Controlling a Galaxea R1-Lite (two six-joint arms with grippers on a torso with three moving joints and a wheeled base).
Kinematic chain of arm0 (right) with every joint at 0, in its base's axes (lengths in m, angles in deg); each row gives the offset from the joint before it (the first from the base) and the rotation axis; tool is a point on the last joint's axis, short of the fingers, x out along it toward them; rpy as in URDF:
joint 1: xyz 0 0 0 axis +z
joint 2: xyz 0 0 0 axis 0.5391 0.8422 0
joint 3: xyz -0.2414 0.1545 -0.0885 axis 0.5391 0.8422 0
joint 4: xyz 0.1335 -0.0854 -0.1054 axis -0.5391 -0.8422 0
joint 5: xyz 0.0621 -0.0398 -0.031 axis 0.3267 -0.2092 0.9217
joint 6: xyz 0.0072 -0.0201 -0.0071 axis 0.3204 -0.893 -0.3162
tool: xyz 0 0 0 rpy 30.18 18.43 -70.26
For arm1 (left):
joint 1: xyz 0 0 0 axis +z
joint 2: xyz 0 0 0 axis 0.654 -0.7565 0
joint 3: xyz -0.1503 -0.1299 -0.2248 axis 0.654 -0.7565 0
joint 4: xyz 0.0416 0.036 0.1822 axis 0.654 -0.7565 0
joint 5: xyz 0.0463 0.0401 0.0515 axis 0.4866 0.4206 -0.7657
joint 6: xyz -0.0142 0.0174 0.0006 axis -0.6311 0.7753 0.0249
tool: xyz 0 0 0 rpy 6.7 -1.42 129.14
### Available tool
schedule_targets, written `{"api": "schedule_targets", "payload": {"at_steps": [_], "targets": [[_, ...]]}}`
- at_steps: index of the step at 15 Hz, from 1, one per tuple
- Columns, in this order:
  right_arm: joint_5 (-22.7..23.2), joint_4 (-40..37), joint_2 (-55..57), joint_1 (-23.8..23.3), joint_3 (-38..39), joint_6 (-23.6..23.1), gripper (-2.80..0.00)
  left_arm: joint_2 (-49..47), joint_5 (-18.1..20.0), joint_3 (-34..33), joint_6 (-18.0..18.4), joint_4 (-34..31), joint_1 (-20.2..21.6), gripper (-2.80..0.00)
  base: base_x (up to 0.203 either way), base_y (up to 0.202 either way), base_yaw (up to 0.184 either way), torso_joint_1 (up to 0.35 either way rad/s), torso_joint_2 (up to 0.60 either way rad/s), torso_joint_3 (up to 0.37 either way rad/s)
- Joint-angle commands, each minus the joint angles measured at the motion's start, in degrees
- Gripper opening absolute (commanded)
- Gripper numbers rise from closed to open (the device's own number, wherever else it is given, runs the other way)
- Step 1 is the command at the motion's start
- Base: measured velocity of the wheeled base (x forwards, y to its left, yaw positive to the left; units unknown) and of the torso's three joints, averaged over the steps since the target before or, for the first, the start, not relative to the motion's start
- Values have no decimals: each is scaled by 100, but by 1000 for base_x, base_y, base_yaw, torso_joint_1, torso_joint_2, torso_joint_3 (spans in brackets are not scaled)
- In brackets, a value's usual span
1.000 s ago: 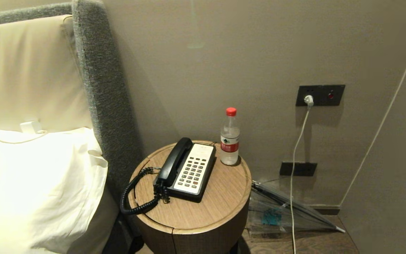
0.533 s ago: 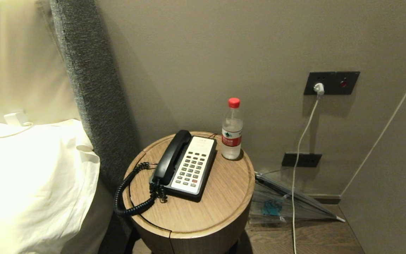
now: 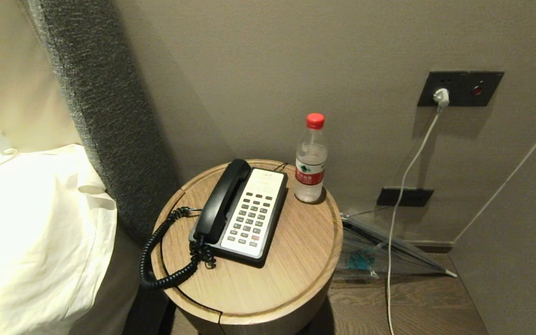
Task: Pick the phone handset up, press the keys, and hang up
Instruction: Pick up the desk phone handset
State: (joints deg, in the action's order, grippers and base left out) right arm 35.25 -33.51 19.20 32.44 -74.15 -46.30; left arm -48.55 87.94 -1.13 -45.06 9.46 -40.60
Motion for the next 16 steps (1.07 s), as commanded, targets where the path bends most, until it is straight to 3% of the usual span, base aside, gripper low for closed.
{"api": "schedule_targets", "payload": {"at_steps": [1,16], "targets": [[-2,4,-1,1,9,-5,-280,11,2,-1,2,-1,2,-280,0,0,0,2,7,-198],[-2,4,0,1,4,-5,-280,11,-7,-1,-6,-1,2,-280,0,0,0,1,3,-196]]}}
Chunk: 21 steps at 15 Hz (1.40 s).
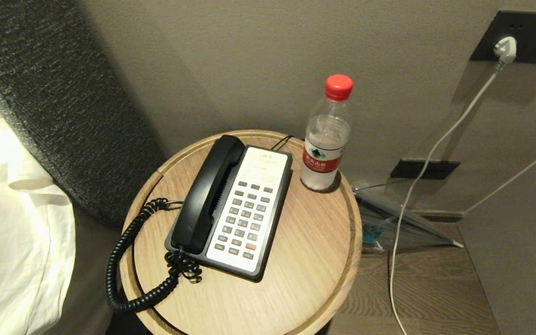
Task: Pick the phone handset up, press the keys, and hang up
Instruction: Pick up the desk phone handset
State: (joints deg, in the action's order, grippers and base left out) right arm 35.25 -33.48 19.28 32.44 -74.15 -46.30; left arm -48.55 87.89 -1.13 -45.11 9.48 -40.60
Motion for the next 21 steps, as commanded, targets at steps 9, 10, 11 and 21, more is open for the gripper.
{"api": "schedule_targets", "payload": {"at_steps": [9,10,11,21], "targets": [[-2,2,-1,1,0,-4,-280,11,-2,-1,-81,-2,2,-280,0,0,0,1,3,-33],[-2,2,-10,1,0,-4,-280,11,-2,-1,-79,-2,2,-280,0,0,0,0,0,0],[-2,2,-7,1,6,-4,-280,11,-2,-1,-72,6,2,-280,0,0,0,0,0,0],[-2,2,-10,1,9,-4,-280,-103,214,947,-134,-404,2,-280,0,0,0,0,0,0]]}}
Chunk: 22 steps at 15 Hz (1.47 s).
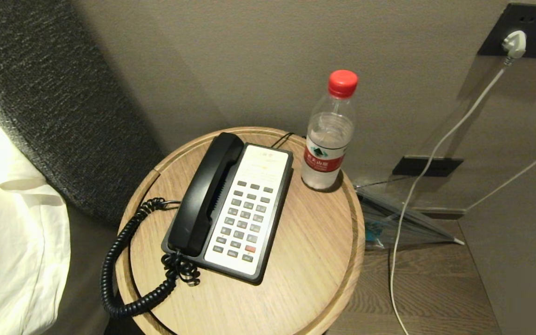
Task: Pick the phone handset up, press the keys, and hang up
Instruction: Pick up the desk phone handset
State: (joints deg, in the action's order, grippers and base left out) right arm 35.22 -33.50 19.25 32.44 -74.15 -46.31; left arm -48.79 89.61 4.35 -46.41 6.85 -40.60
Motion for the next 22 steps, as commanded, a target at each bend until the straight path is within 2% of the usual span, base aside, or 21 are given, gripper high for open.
{"api": "schedule_targets", "payload": {"at_steps": [1,6,7,9,11,12,14,16,17,19,20,21,22], "targets": [[1,4,-6,1,9,-4,-280,-266,171,1002,-32,-443,2,-280,0,0,0,0,0,0],[1,4,2,1,9,-4,-280,-2054,806,3617,-211,-1813,16,-280,0,0,0,0,0,0],[1,4,-6,1,0,-4,-280,-2675,986,4429,-228,-2180,20,-280,0,0,0,0,0,0],[1,4,-6,1,7,-4,-280,-4129,1445,6211,-225,-3252,-19,-280,0,0,0,0,0,0],[1,4,2,1,9,-4,-280,-5338,1932,7272,-206,-4531,-133,-280,0,0,0,0,0,0],[1,4,2,1,9,-4,-280,-5792,2115,7612,-207,-5024,-276,-280,0,0,0,0,0,0],[1,4,-6,1,9,-4,-280,-6434,2276,7946,-231,-5529,-783,-280,0,0,0,0,0,0],[1,4,2,1,9,-4,-280,-6564,2256,8039,-245,-5644,-946,-280,0,0,0,0,0,0],[1,4,2,1,9,-4,-280,-6762,2147,8059,-254,-5612,-1272,-280,0,0,0,0,0,0],[1,4,-5,1,9,-4,-280,-7243,1797,8086,-376,-5368,-2323,-280,0,0,0,0,0,0],[1,4,-6,1,1,-4,-280,-7481,1521,8108,-459,-5176,-2729,-183,0,0,0,0,0,0],[1,4,-6,1,0,-4,-280,-7686,1199,8170,-540,-5000,-3113,0,0,0,0,0,0,0],[1,4,1,1,0,-4,-280,-7915,964,8324,-622,-4909,-3441,0,0,0,0,0,0,0]]}}
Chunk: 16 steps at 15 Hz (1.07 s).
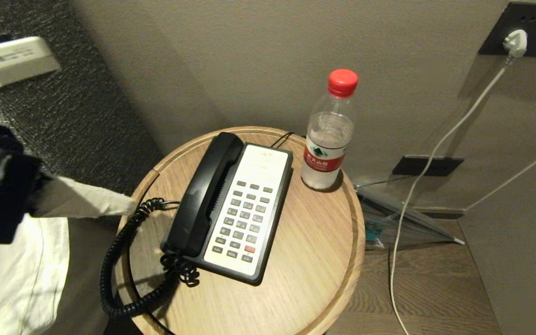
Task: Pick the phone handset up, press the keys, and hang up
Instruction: Pick up the desk phone handset
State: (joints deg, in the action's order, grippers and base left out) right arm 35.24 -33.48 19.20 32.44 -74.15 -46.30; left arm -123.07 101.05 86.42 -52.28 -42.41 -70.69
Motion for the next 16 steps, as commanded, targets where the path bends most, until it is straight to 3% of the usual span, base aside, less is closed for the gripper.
{"api": "schedule_targets", "payload": {"at_steps": [1,3,4,6,8,12,14,16], "targets": [[-1,2,-1,1,0,-4,-280,-650,-400,312,-120,82,-634,0,0,0,0,0,0,0],[-1,2,5,1,0,-4,-280,-946,-866,541,-134,94,-981,0,0,0,0,0,0,0],[-1,2,7,1,9,-4,-280,-1061,-1346,589,-133,98,-1164,0,0,0,0,0,0,0],[-1,2,4,1,9,-4,-280,-1111,-1666,591,-126,89,-1274,0,0,0,0,0,0,0],[-1,2,5,1,0,-4,-280,-1156,-2296,559,-128,82,-1315,0,0,0,0,0,0,0],[-1,2,7,1,5,-4,-280,-1260,-2629,507,-171,82,-1313,0,0,0,0,0,0,0],[-1,2,1,1,7,-4,-280,-1466,-2985,473,-273,103,-1313,0,0,0,0,0,0,0],[-1,2,-1,1,9,-4,-280,-1497,-3000,440,-301,112,-1316,0,0,0,0,0,0,0]]}}
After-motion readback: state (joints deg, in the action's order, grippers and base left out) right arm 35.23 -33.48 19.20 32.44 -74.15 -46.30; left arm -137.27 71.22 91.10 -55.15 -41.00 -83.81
